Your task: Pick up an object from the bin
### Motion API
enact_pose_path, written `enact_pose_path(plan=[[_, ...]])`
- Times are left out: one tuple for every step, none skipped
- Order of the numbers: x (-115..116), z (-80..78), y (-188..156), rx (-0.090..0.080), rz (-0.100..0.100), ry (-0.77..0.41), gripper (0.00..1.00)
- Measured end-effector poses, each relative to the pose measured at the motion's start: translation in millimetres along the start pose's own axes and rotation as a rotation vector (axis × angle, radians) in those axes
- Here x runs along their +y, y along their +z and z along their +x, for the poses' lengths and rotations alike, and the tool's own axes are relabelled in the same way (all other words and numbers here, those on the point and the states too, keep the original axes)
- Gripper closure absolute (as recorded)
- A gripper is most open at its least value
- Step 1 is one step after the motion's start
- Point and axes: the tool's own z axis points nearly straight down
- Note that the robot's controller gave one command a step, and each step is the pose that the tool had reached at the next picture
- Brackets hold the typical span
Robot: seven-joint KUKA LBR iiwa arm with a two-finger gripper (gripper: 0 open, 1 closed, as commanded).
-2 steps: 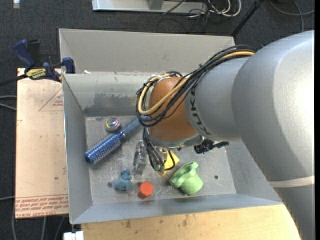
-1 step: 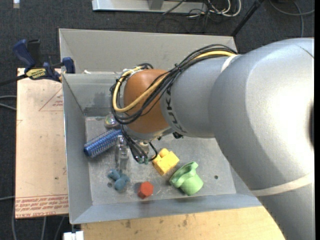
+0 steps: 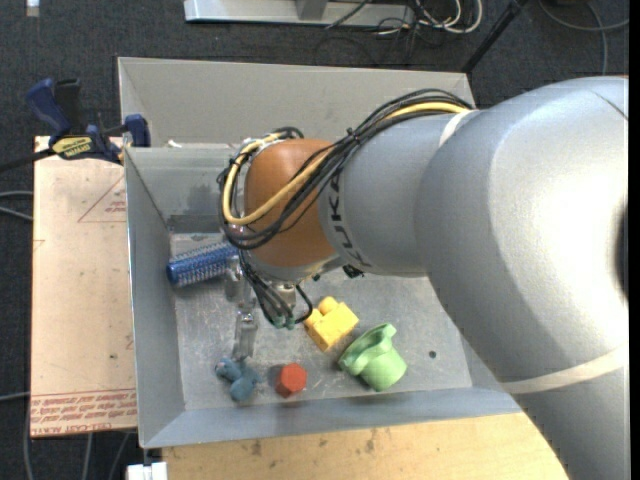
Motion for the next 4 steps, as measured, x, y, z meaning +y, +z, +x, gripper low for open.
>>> enact_pose_path(plan=[[17.7, 79.1, -23.3, -0.007, -0.002, -0.368, 0.0], [-55.8, 59.1, 7.0, -0.004, 0.002, -0.646, 0.0], [-52.5, 59.9, 6.2, -0.004, -0.001, -0.65, 1.0], [-147.6, 66.1, -21.8, -0.004, 0.003, -0.647, 1.0]])
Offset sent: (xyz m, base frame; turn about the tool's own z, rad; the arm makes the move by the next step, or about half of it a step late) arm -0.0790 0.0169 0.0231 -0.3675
